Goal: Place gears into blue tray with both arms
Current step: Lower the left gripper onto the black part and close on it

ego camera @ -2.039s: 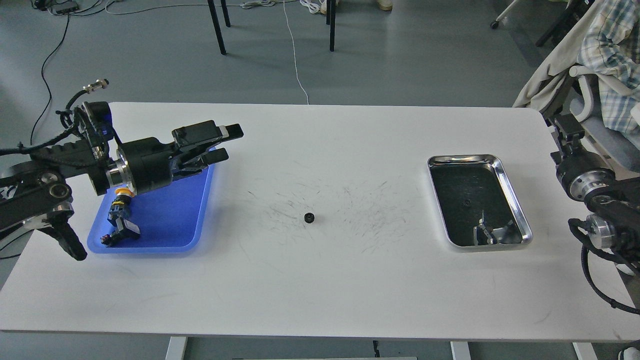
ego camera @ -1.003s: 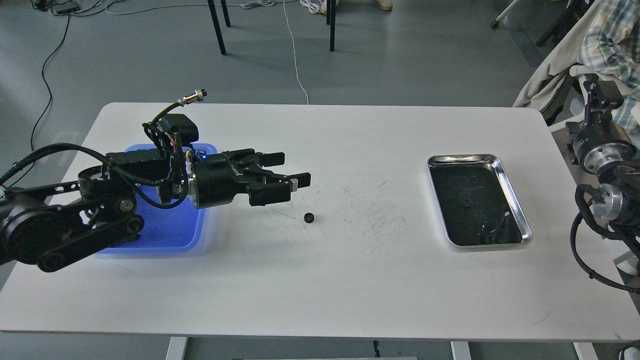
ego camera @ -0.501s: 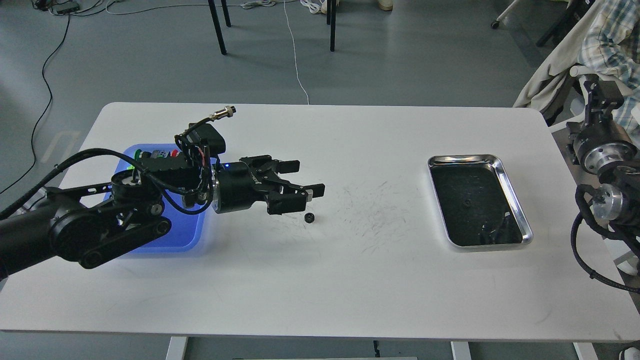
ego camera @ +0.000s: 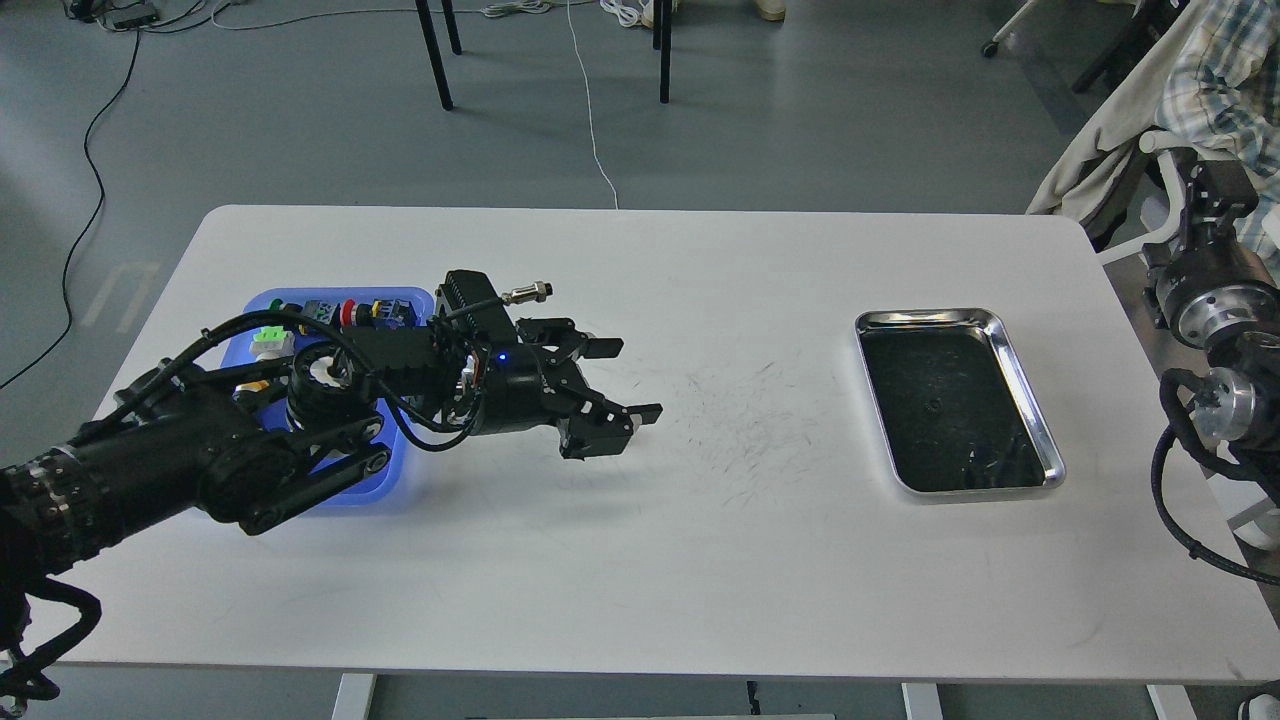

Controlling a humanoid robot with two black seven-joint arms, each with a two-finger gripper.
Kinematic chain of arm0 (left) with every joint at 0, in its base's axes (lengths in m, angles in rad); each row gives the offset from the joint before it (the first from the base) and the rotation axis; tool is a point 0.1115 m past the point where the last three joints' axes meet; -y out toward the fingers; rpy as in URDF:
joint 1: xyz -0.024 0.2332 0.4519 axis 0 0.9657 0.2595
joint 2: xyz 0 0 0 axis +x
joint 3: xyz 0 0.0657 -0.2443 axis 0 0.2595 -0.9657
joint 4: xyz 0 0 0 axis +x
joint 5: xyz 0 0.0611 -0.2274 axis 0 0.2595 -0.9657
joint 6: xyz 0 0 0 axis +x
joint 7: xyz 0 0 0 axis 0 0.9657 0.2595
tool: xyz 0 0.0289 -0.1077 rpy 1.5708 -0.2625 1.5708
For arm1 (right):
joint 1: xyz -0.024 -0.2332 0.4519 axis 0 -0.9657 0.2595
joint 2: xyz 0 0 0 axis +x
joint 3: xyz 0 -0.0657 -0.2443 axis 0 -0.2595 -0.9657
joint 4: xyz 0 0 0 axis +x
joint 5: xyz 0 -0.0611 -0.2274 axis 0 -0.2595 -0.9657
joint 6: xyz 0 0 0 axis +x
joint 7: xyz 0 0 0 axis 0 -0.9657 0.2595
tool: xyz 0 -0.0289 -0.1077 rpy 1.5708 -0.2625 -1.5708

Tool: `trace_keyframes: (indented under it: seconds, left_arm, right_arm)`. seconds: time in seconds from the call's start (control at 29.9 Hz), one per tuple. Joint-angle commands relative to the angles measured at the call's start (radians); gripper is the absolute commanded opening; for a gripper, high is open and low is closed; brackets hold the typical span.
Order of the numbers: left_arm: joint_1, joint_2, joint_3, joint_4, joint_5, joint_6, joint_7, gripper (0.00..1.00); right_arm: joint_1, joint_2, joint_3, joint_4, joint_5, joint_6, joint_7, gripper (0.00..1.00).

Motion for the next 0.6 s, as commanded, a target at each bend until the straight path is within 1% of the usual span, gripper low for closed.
trace_keyframes:
  seconds: [0.0,0.07,0.17,0.4,0.57]
  left_arm:
    - [0.01,-0.015,0.009,0.016,0.03,0.043,0.0,0.91]
    - [0.008,-0.028,0.045,0.045,0.049,0.088,0.0,0.84]
    - [0.01,-0.036,0.088,0.091,0.05,0.141,0.0,0.84]
    - [0.013,-0.09,0.1,0.137,0.049,0.165,0.0,0.82]
    - [0.04,-0.113,0.103,0.185,0.049,0.204,0.0,0.76]
  right_arm:
    - [0.0,0.0,-0.003,0.0,-0.001,0.0,0.0,0.96]
    - [0.0,-0.001,-0.004,0.0,-0.001,0.001,0.0,0.96]
    - [0.0,-0.001,-0.006,-0.001,-0.003,0.001,0.0,0.96]
    - [0.0,-0.001,-0.006,0.0,-0.003,0.001,0.0,0.96]
    - [0.002,-0.003,-0.006,0.0,-0.004,0.001,0.0,0.96]
